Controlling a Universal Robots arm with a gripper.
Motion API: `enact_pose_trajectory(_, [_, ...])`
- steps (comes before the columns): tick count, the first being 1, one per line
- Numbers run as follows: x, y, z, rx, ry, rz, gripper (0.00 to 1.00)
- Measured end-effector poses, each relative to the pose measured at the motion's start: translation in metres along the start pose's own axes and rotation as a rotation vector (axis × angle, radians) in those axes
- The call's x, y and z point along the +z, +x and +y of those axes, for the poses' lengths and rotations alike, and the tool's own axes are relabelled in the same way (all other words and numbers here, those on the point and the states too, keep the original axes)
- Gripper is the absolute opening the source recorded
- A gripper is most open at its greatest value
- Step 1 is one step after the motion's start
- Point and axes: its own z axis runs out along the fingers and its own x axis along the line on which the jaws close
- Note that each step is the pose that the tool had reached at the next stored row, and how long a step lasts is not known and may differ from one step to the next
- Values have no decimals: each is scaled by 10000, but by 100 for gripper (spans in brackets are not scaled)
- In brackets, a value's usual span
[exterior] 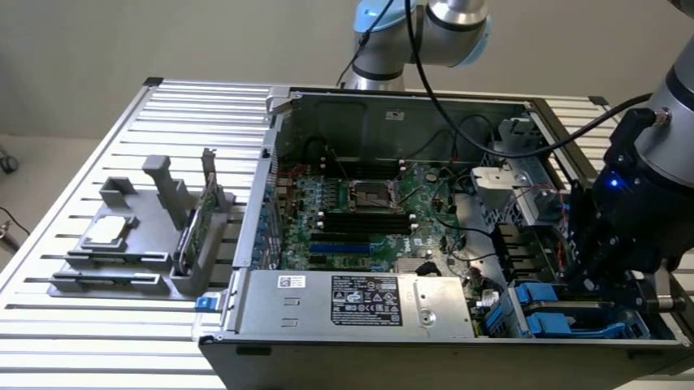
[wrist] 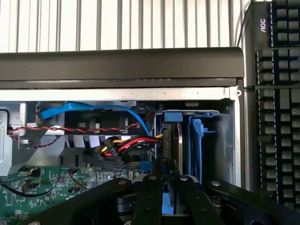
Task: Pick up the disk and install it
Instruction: 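Insert the second disk wire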
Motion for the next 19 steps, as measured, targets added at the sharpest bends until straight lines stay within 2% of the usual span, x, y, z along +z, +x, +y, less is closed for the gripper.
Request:
enact_pose_trajectory(14, [48, -41, -7, 14, 2, 95, 17])
enact_pose_trajectory(17, [45, -49, -6, 17, 4, 118, 18])
enact_pose_trajectory(18, [29, -48, -3, 18, 14, 123, 25])
enact_pose_trajectory(19, [0, -47, 1, 19, 22, 124, 25])
